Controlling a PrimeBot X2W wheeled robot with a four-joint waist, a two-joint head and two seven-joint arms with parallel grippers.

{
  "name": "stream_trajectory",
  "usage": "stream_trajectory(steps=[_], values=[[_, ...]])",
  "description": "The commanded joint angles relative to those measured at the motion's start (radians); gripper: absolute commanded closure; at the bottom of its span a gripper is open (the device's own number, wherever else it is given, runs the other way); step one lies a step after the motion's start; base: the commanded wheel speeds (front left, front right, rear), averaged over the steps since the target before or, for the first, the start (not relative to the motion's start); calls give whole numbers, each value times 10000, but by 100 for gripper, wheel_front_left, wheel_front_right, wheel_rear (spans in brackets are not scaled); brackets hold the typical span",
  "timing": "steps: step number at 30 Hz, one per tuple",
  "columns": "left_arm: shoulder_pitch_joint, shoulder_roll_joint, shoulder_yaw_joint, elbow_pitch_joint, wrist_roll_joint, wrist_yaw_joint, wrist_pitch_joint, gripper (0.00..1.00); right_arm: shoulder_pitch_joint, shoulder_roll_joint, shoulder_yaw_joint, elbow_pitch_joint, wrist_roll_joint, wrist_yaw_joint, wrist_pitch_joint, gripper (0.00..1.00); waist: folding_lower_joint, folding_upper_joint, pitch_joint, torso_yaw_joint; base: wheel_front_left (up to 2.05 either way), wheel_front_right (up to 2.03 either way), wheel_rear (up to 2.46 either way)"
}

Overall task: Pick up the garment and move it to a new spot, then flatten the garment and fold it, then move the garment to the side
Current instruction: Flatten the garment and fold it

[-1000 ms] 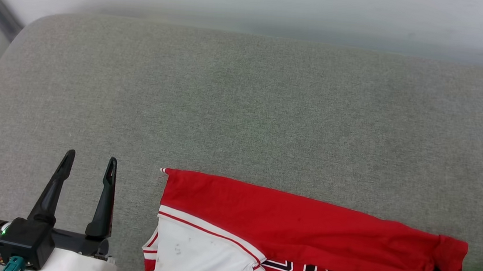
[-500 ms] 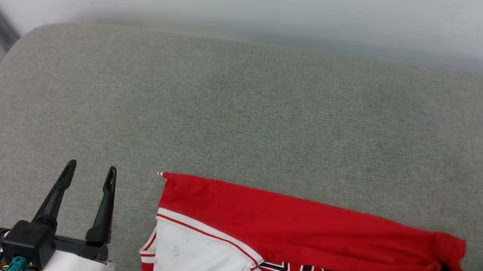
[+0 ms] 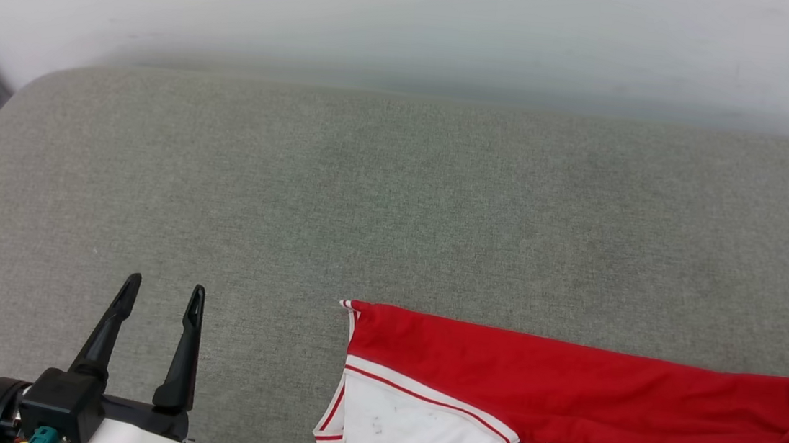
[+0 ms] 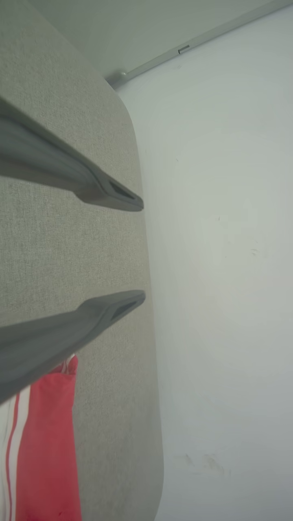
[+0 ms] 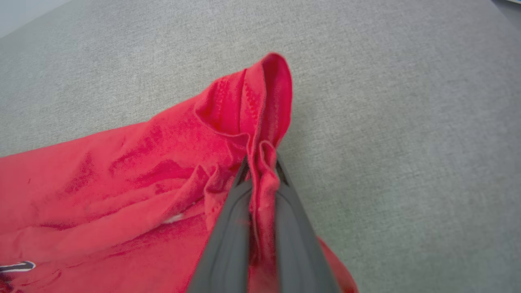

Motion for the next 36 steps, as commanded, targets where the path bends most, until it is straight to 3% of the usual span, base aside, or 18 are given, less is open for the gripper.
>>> stream_trajectory(steps=[1, 7, 13, 19, 23, 29, 36], values=[[110, -34, -38, 36, -42, -1, -22, 0, 169, 65, 126, -350, 56, -7, 185, 100, -1, 0, -112, -5, 0, 0, 0], [217, -211, -2, 3, -344, -2, -22, 0, 628, 487, 512, -1668, 183, -5, 1052, 100, -1, 0, -376, 9, 0, 0, 0], [364, -286, 31, 61, -386, -2, -22, 0, 1137, 1552, 1029, -3351, 129, -5, 2308, 100, -1, 0, -720, 154, 0, 0, 0], [461, -284, 2, 11, -408, -2, -22, 0, 1213, 2566, 1871, -4261, 219, -5, 3051, 100, -1, 0, -801, 372, 0, 0, 0], [446, -293, 56, -8, -404, -3, -22, 0, 989, 2810, 2575, -4228, 733, -4, 3013, 100, -1, 0, -785, 526, 0, 0, 0], [382, -222, 24, 16, -349, -3, -22, 0, 556, 2807, 3895, -3276, 2481, -4, 1869, 100, -1, 0, -743, 738, 0, 0, 0], [237, -192, -167, 24, -331, -3, -22, 0, -558, 2800, 5207, -1989, 2463, -4, 954, 100, -1, 0, -540, 1025, 0, 0, 0]])
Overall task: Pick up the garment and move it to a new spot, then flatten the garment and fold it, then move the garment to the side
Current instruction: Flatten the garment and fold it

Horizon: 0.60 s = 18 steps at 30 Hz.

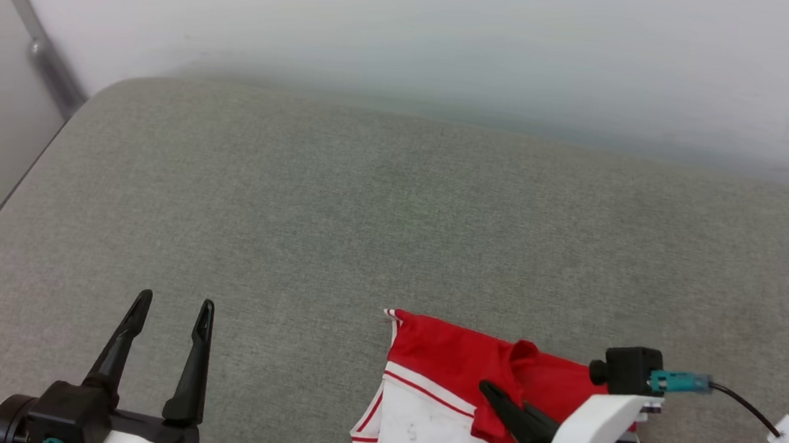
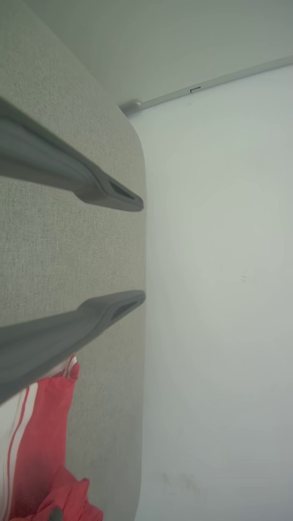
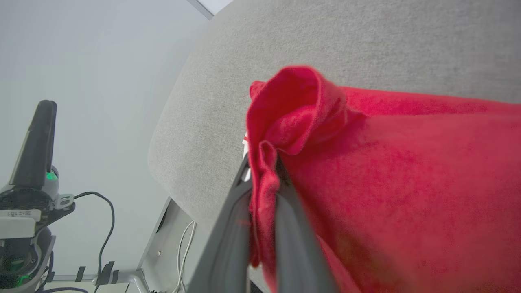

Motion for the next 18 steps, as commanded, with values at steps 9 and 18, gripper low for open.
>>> stream_trajectory(steps=[9, 18], values=[[-194, 33, -125, 88, 8, -3, -22, 0, -1277, 7, 1011, 2005, 391, 2, -731, 83, 0, 0, 294, 438, 0, 0, 0], [-148, 1, -33, 172, 57, -3, -22, 0, -1790, -5, 1549, 1902, -26, 0, -1287, 0, 0, 0, 179, 325, 0, 0, 0]])
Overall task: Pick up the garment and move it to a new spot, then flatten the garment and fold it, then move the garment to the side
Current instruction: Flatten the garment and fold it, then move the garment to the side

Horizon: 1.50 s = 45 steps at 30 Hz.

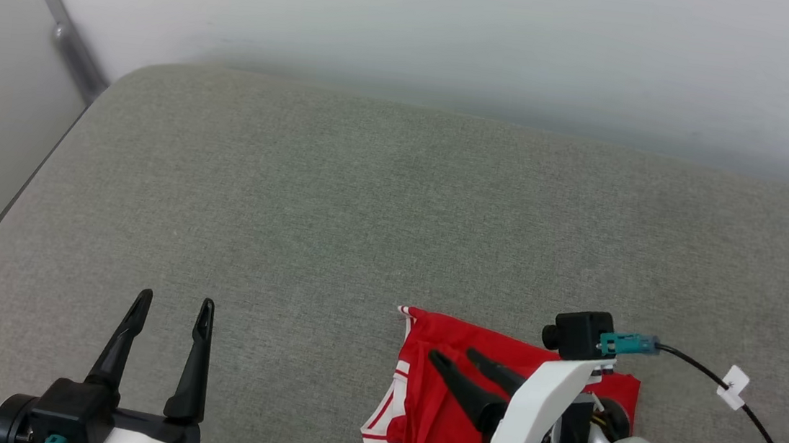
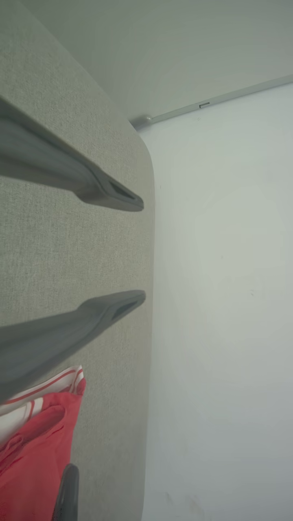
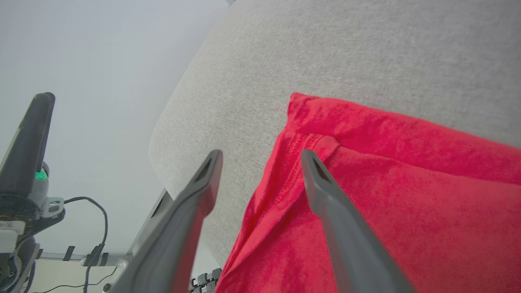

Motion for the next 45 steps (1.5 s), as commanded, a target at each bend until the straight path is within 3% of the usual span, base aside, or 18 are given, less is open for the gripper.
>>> stream_trajectory(steps=[1, 7, 10, 17, 22, 26, 32, 45], values=[[-40, 4, 14, -3, 41, -3, -22, 0, -101, -20, -155, -124, -333, 0, -42, 0, 0, 0, -52, -104, 0, 0, 0], [-63, -64, 101, -59, 58, -3, -22, 0, -308, -74, -1236, -1193, -2568, 0, -210, 0, 0, 0, -114, -581, 0, 0, 0], [-155, -89, 53, -104, 15, -4, -22, 0, -190, -529, -1548, -1850, -3507, -1, -515, 0, 0, 0, -104, -837, 0, 0, 0], [-254, -183, 45, -218, -108, -4, -22, 0, 444, -1839, -2603, -3084, -4934, 0, -2185, 0, 0, 0, 12, -1367, 0, 0, 0], [-280, -248, 34, -305, -143, -4, -22, 0, 1278, -1712, -3842, -3592, -5781, -1, -3464, 0, 0, 0, 139, -1593, 0, 0, 0], [-239, -233, -70, -263, -184, -4, -22, 0, 1886, -1206, -4361, -3951, -5761, -3, -4434, 0, 0, 0, 174, -1633, 0, 0, 0], [-94, -222, -148, -347, -197, -4, -22, 0, 2476, -764, -4296, -3975, -5814, -1, -5128, 0, 0, 0, 163, -1666, 0, 0, 0], [-209, -103, -172, -348, -162, -4, -22, 0, 2624, -814, -3884, -3773, -5506, -1, -4706, 0, 0, 0, 260, -1546, 0, 0, 0]])
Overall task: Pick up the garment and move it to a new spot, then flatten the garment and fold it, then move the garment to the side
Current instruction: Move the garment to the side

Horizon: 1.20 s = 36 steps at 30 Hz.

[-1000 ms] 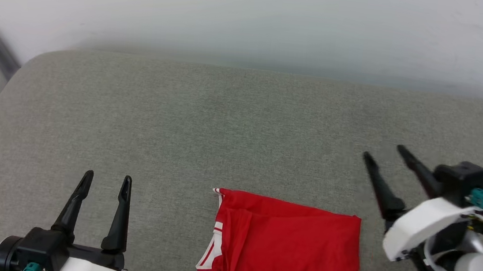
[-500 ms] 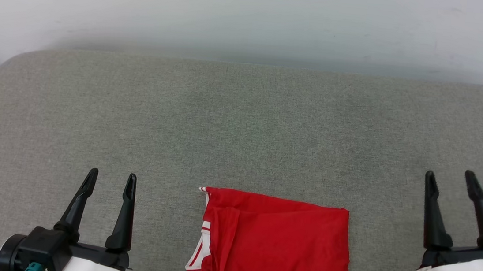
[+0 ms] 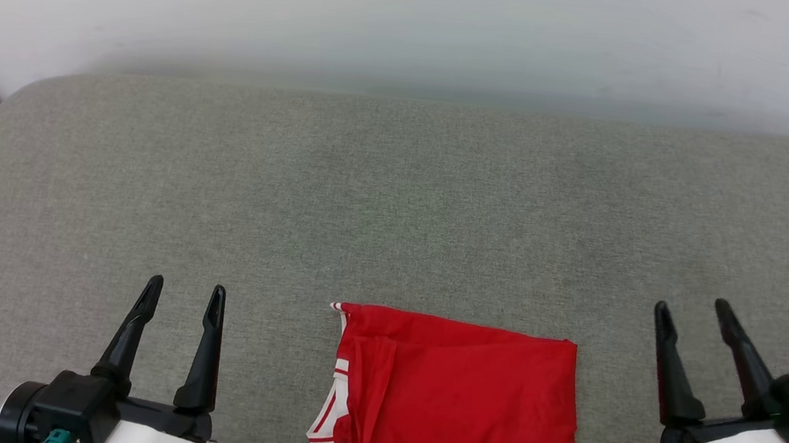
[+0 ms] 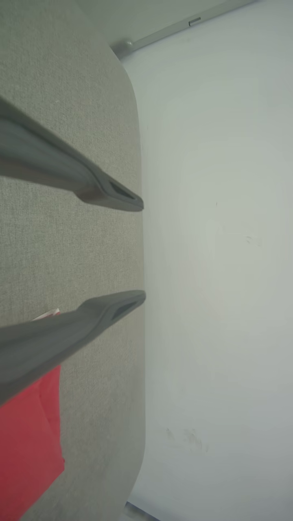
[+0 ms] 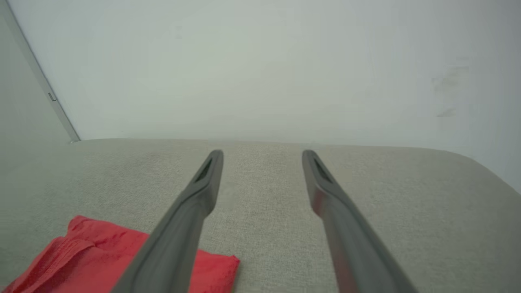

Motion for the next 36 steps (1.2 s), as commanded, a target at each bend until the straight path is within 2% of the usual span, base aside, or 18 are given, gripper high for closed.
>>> stream_trajectory(steps=[1, 3, 12, 18, 24, 32, 33, 34, 36], values=[[-76, 12, -11, -27, -2, -4, -22, 0, 108, -97, 54, -9, 33, -3, 86, 0, 0, 0, 30, 32, 0, 0, 0], [-84, -1, -24, -2, 3, -4, -22, 0, 187, -158, 170, 12, 259, -3, 617, 0, 0, 0, 75, 74, 0, 0, 0], [-218, 208, -3, 223, -77, -4, -22, 0, 412, -893, 953, 119, 1376, -2, 4440, 0, 0, 0, 508, 369, 0, 0, 0], [-465, 264, -145, 332, -55, -4, -22, 0, 204, -568, 944, 417, 1783, -2, 6194, 0, 0, 0, 817, 670, 0, 0, 0], [-649, 312, -387, 432, -1, -4, -22, 0, -49, -216, 906, 973, 1740, -2, 7208, 0, 0, 0, 1078, 1017, 0, 0, 0], [-831, 347, -500, 457, 28, -4, -22, 0, -295, 305, 1324, 2106, 1628, 1, 7689, 0, 0, 0, 1220, 1294, 0, 0, 0], [-849, 347, -517, 457, 42, -4, -22, 0, -327, 283, 1466, 2260, 1605, 12, 7676, 58, 0, 0, 1224, 1315, 0, 0, 0], [-856, 343, -537, 461, 50, -4, -22, 0, -367, 233, 1605, 2405, 1576, 12, 7638, 100, 0, 0, 1218, 1330, 0, 0, 0], [-841, 403, -604, 489, 130, -4, -22, 0, -430, 79, 1872, 2604, 1457, 12, 7475, 100, 0, 0, 1139, 1327, 0, 0, 0]])
